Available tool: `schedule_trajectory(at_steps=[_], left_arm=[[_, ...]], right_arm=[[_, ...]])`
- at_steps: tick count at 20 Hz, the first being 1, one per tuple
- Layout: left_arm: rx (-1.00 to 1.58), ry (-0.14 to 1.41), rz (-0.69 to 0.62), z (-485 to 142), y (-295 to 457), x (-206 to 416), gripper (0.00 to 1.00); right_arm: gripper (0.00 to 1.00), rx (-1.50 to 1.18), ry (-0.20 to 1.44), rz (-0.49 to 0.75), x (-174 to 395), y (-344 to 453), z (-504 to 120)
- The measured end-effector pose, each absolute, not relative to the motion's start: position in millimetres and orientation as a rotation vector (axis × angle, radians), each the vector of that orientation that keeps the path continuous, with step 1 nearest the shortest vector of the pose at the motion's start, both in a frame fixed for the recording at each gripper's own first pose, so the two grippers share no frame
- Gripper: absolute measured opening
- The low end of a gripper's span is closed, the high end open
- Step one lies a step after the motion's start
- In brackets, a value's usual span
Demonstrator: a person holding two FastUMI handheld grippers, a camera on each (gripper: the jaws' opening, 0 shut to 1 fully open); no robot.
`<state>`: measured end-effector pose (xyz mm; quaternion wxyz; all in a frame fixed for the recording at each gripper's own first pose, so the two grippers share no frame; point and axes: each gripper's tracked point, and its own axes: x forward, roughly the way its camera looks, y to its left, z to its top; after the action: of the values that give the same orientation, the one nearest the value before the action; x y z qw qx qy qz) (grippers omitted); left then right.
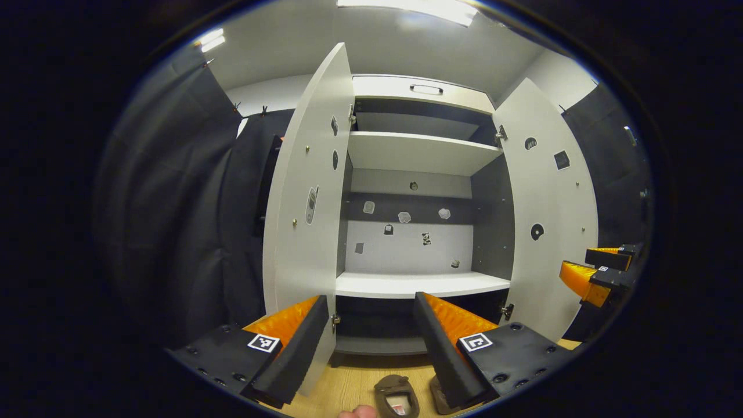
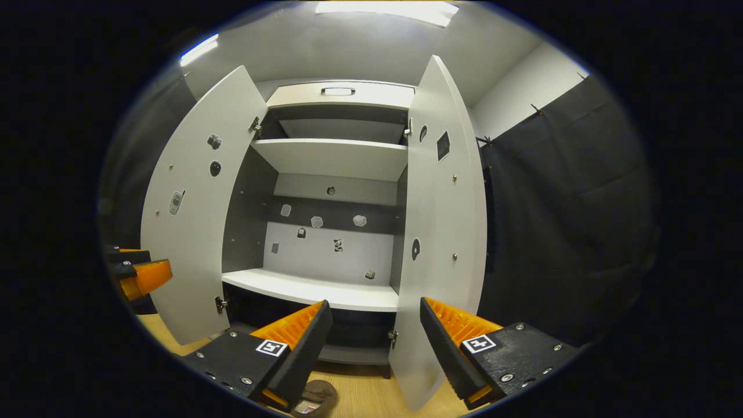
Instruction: Grab one shoe with the right hand and put it into the shoe cabinet, grab the other shoe with the left hand and put it into the shoe cabinet; then close the right door with the right hand and the left door with the left hand.
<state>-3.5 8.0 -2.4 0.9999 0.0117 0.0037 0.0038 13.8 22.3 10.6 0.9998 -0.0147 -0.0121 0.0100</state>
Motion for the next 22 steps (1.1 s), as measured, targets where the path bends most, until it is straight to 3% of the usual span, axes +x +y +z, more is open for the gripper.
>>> schedule_trajectory(at_steps=[4, 5, 8, 14, 22], left_arm=[[0.023, 0.007, 0.013, -2.2, 11.0, -4.9, 0.96], [0.023, 0.008, 0.014, -3.4, 12.0, -5.4, 0.96], [0.021, 0.01, 0.021, -3.8, 15.1, -7.4, 0.96], [0.013, 0.014, 0.041, -6.4, 23.0, -7.7, 0.96], [0.008, 0.033, 0.061, -15.0, 30.3, -6.0, 0.96]], right_arm=[[0.94, -0.056, 0.0, 0.038, 28.9, 35.0, -3.1], [0.89, -0.059, 0.007, 0.045, 33.9, 39.2, -7.7], [0.94, -0.056, 0.056, 0.059, 47.0, 49.8, -36.2], [0.94, -0.034, 0.265, 0.093, 59.2, 71.9, -140.8], [0.94, -0.06, 0.583, 0.163, 18.8, 100.8, -280.5]])
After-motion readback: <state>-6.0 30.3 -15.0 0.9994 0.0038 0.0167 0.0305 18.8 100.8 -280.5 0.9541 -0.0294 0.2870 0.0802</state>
